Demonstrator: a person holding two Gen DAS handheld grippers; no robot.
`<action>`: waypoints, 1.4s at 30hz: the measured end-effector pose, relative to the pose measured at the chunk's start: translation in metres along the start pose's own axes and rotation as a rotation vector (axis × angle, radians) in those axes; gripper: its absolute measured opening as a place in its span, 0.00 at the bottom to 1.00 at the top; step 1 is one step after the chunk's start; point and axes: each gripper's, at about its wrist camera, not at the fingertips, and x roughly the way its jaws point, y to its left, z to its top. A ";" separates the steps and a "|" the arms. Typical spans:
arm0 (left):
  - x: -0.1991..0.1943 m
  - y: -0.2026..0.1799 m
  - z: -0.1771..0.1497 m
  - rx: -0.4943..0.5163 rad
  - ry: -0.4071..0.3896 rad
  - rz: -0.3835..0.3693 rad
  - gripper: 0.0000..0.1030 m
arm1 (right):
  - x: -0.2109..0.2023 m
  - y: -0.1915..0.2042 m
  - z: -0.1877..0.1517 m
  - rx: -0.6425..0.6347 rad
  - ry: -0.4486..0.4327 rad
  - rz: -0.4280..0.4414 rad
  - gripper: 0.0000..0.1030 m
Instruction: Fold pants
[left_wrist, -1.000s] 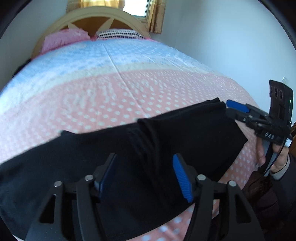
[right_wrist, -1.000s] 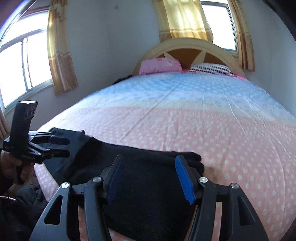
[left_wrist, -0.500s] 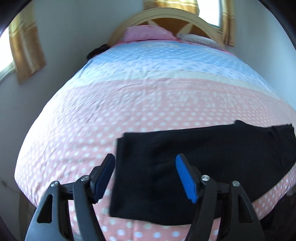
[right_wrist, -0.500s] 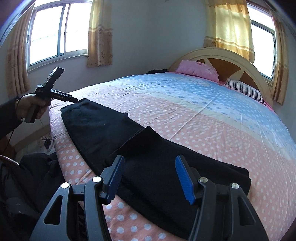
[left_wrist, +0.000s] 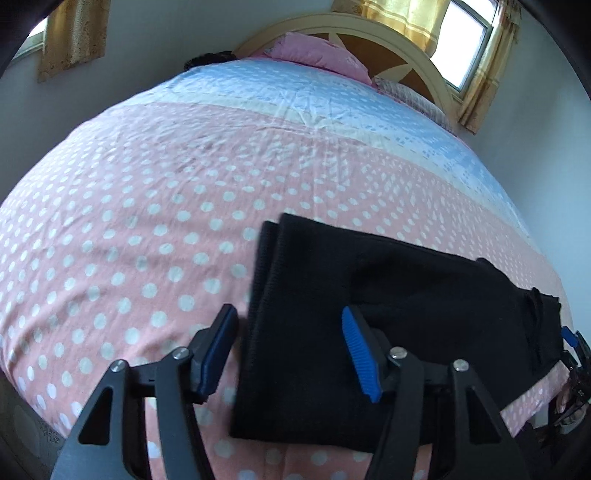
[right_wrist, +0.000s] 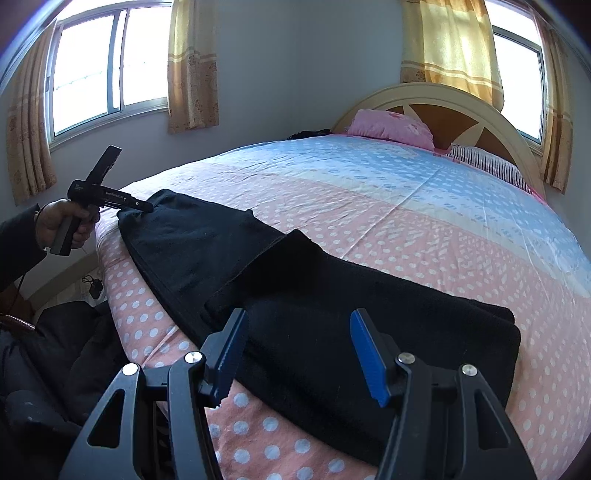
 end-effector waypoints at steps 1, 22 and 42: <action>0.000 -0.002 0.000 0.020 -0.006 0.035 0.54 | 0.000 0.000 0.000 0.002 0.000 0.001 0.57; -0.055 -0.052 0.026 -0.016 -0.060 -0.276 0.21 | -0.025 -0.043 0.005 0.159 -0.094 -0.140 0.57; 0.021 -0.421 0.019 0.383 0.144 -0.493 0.21 | -0.084 -0.161 -0.030 0.577 -0.143 -0.442 0.61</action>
